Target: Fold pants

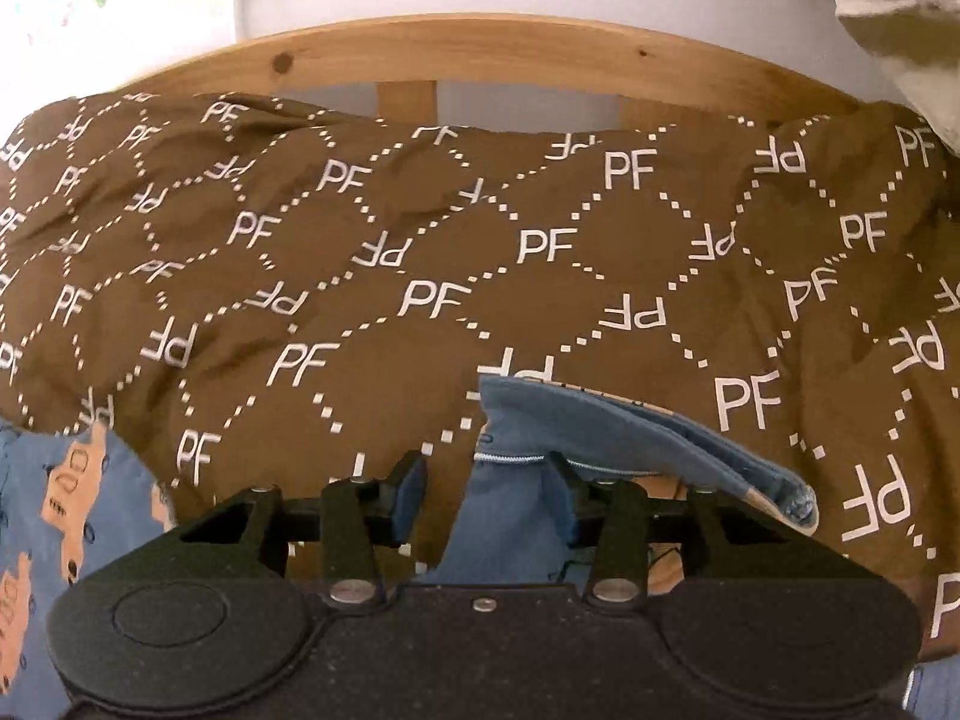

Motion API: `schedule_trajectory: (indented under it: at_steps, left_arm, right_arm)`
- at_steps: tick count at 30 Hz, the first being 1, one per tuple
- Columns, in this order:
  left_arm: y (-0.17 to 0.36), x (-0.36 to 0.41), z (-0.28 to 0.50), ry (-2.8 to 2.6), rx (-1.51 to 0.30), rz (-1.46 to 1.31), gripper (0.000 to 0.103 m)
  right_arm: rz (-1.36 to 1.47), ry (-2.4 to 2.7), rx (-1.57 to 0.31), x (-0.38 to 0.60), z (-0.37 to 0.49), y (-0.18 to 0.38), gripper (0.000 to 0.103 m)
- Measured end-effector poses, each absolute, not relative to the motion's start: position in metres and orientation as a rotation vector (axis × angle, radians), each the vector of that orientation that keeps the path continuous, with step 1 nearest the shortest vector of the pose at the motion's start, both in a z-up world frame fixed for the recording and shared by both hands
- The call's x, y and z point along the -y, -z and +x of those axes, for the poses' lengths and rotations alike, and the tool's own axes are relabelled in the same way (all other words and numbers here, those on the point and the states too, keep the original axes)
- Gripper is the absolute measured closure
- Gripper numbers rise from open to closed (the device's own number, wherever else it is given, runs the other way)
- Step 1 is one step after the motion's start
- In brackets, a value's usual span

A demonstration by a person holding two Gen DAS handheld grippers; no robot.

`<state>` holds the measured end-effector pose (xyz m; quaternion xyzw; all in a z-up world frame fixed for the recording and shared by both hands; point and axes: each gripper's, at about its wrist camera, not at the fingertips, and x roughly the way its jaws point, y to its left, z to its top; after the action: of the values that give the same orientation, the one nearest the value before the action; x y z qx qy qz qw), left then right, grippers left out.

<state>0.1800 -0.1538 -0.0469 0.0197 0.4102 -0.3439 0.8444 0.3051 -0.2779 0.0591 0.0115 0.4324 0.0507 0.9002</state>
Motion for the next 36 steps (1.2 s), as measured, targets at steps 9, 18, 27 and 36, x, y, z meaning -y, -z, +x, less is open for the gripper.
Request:
schedule_trajectory:
  at_steps: [9,18,27,36]
  left_arm:
    - [0.045,0.155,0.181,0.720,-0.864,0.058,0.101]
    - [0.029,0.157,0.164,0.728,-0.783,0.144,0.101]
    - [0.016,0.178,0.128,0.812,-0.646,0.329,0.101]
    - [0.033,0.209,0.096,0.877,-0.593,0.546,0.101]
  right_arm:
    - [0.066,-0.032,-0.911,0.285,0.314,-0.055,0.087]
    - [0.284,-0.041,-0.690,0.334,0.259,-0.089,0.098]
    - [0.464,0.058,-0.508,0.418,0.141,-0.132,0.098]
    - [0.488,0.167,-0.645,0.449,0.078,-0.092,0.098]
